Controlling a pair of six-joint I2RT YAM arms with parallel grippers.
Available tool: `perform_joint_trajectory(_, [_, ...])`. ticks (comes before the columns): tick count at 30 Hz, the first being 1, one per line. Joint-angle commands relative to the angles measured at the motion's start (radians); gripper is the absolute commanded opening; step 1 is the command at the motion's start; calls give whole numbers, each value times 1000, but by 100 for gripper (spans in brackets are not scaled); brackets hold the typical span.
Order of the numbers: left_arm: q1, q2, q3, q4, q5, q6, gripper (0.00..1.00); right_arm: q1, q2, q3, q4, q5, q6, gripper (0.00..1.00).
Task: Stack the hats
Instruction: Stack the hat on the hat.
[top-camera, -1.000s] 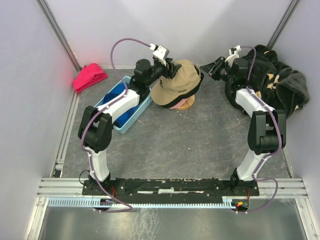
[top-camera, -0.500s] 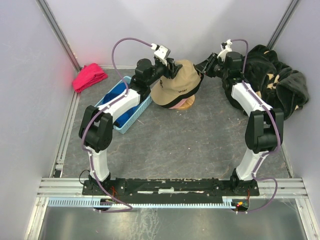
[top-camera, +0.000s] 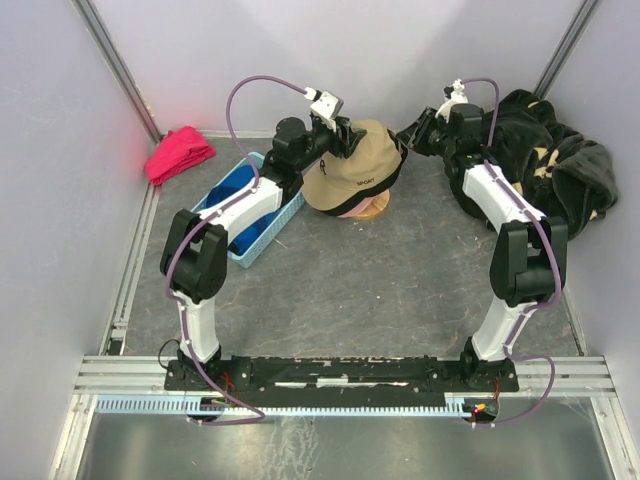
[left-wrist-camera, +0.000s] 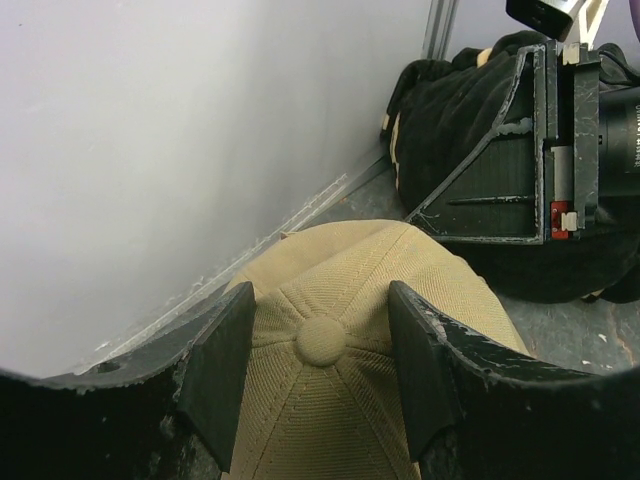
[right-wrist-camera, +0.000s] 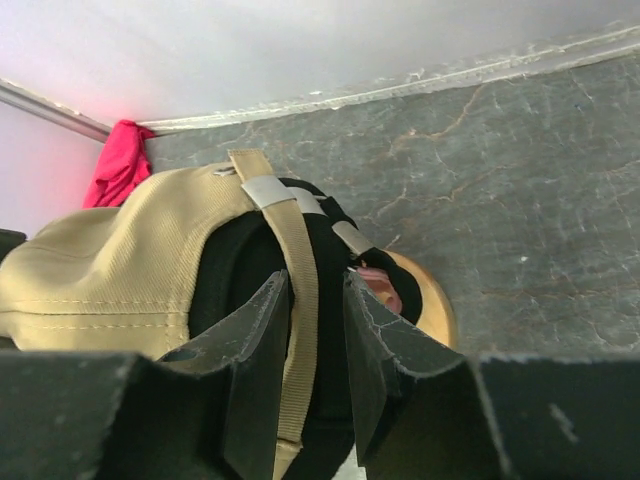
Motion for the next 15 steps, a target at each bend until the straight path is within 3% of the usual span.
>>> perform_joint_trajectory(1, [-13, 10, 44, 19, 33, 15, 63, 0, -6, 59, -25, 40, -56, 36])
perform_joint_trajectory(15, [-21, 23, 63, 15, 34, 15, 62, 35, 56, 161, -140, 28, -125, 36])
